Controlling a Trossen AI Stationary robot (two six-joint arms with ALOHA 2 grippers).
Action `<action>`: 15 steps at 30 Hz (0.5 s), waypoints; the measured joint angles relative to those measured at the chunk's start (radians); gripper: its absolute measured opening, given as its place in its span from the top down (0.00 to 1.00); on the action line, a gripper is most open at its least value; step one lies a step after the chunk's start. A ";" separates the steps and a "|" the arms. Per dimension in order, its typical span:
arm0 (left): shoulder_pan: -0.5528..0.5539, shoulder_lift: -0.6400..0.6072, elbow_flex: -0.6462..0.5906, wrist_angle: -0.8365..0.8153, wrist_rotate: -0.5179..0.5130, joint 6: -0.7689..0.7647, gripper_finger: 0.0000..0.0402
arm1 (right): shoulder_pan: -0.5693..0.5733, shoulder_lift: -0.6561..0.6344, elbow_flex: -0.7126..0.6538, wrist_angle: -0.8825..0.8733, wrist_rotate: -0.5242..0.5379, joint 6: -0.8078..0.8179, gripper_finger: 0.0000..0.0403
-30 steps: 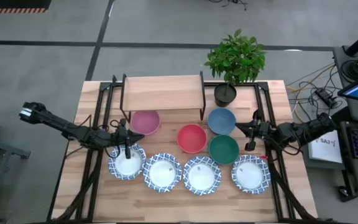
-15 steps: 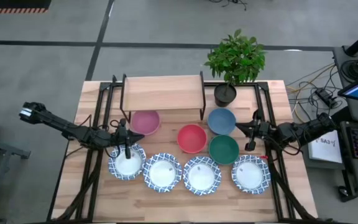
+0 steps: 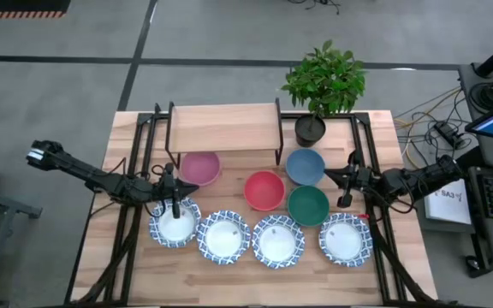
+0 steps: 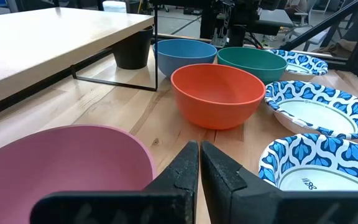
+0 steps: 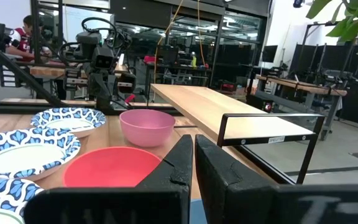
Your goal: Place and stack bowls onto a shelf
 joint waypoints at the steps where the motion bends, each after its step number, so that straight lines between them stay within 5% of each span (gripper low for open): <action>1: 0.000 0.000 0.000 0.000 0.000 0.000 1.00 | 0.000 0.000 0.000 0.000 0.000 0.001 0.98; 15: 0.000 0.000 0.000 0.000 0.000 0.000 1.00 | 0.000 0.001 0.000 0.064 0.000 0.048 0.98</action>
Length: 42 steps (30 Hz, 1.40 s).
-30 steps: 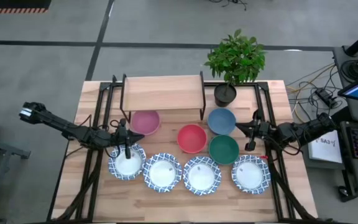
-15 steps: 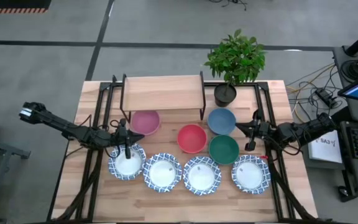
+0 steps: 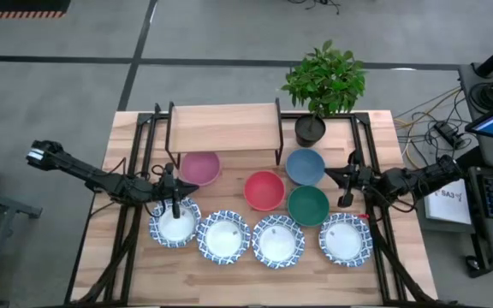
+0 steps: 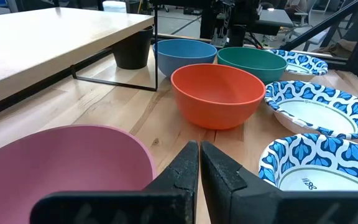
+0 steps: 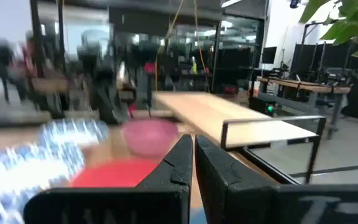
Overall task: Place and stack bowls onto a shelf
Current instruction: Put the red plastic bowl on the shelf
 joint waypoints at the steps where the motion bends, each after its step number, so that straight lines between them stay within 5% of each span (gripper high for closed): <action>1: 0.000 0.000 0.000 0.000 0.000 0.000 1.00 | 0.000 0.000 0.001 0.025 0.000 0.026 0.98; 11: 0.000 0.000 0.000 0.000 0.000 0.000 1.00 | -0.001 0.109 0.132 0.102 -0.006 0.016 0.98; 21: 0.000 0.000 0.000 0.000 0.000 0.000 1.00 | -0.002 0.460 0.419 0.095 0.290 0.150 0.98; 29: 0.000 0.000 0.000 0.005 0.000 0.039 1.00 | -0.001 0.777 0.666 0.085 0.387 0.184 0.98; 32: 0.000 0.000 0.000 0.108 0.000 -0.142 1.00 | -0.003 0.868 0.760 0.014 0.411 0.273 0.98; 37: 0.000 -0.002 0.000 0.389 -0.001 -0.680 1.00 | -0.001 0.988 0.928 -0.199 0.372 0.491 0.98; 42: 0.000 -0.001 0.000 0.549 0.015 -0.724 1.00 | -0.002 1.118 1.127 -0.498 0.291 0.667 0.98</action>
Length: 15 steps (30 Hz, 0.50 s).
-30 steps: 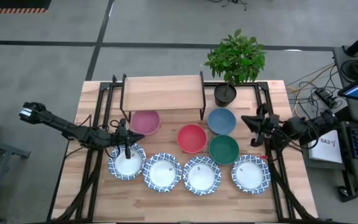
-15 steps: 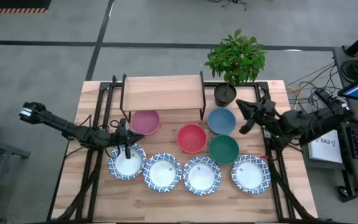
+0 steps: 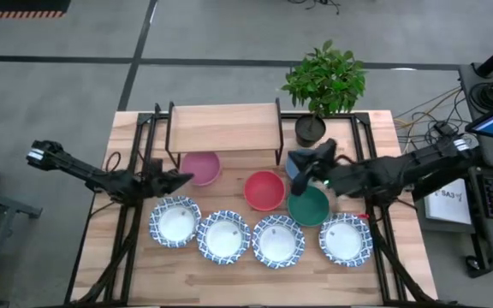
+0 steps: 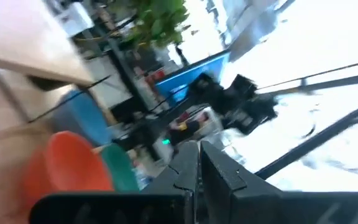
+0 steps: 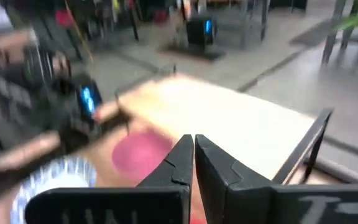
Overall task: Place and stack bowls onto a shelf
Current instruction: Put the red plastic bowl on the shelf
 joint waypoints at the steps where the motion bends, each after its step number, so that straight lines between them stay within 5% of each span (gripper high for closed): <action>1: 0.000 -0.001 0.000 0.036 0.012 0.015 1.00 | 0.001 0.029 0.039 -0.068 -0.015 0.035 0.98; 10: 0.000 0.000 0.113 0.153 0.160 0.230 1.00 | -0.017 0.252 0.370 -0.521 -0.168 0.253 0.98; 15: 0.000 0.004 0.349 -0.223 0.234 0.331 1.00 | -0.046 0.350 0.476 -0.617 -0.275 0.309 0.98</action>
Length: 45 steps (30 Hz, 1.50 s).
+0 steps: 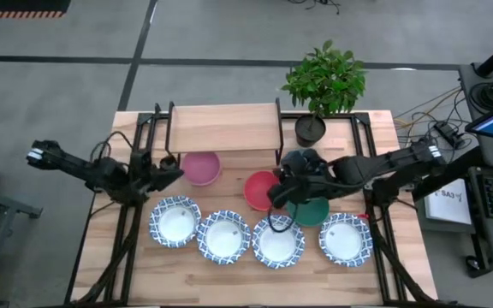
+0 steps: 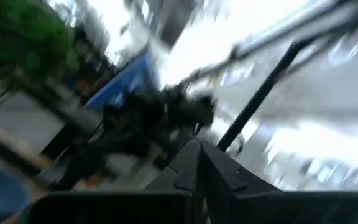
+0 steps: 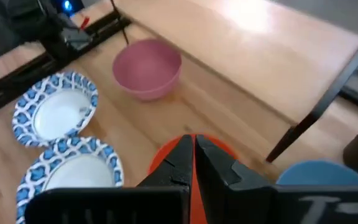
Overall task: Place and stack bowls onto a shelf
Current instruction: Put the red plastic bowl on the shelf
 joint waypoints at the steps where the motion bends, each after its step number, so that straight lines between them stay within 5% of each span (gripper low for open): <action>1: 0.000 0.001 0.064 -0.148 0.006 0.005 1.00 | -0.006 0.020 0.009 -0.006 -0.026 0.004 0.98; 7: -0.001 0.084 0.523 -1.240 -0.047 0.008 1.00 | -0.028 0.136 0.040 -0.012 -0.184 0.034 0.98; 12: -0.001 0.154 0.756 -1.615 -0.145 0.026 1.00 | -0.034 0.223 0.050 -0.010 -0.256 0.020 0.98; 22: -0.001 0.135 0.834 -1.644 -0.149 0.087 1.00 | -0.033 0.321 0.054 0.003 -0.410 0.019 0.98; 29: -0.001 0.115 0.806 -1.645 -0.149 0.069 1.00 | -0.067 0.339 0.052 0.018 -0.478 0.214 0.96; 35: -0.001 0.113 0.783 -1.644 -0.154 0.060 1.00 | -0.127 0.340 0.052 0.047 -0.606 0.217 0.81; 45: -0.001 0.114 0.757 -1.639 -0.156 0.048 1.00 | -0.141 0.430 0.052 0.156 -0.590 0.090 0.58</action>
